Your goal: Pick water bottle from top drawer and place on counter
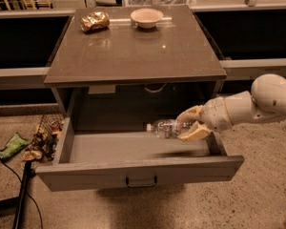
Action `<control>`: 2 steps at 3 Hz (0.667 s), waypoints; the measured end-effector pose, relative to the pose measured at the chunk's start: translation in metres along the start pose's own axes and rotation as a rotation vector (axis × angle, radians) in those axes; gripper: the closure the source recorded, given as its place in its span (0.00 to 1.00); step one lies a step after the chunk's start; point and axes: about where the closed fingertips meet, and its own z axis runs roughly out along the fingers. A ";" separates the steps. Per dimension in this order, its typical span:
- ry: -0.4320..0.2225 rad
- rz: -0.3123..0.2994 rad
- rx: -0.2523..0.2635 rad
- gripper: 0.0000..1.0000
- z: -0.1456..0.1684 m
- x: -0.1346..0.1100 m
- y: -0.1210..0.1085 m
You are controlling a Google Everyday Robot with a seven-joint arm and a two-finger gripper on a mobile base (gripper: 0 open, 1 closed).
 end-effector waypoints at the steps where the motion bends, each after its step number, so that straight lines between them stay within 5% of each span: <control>1: 0.005 -0.011 0.005 1.00 -0.003 -0.006 -0.001; 2: -0.025 -0.029 0.022 1.00 -0.005 -0.021 -0.005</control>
Offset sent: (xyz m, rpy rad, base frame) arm 0.0061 0.0117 0.0386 0.0535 -0.0756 -0.0042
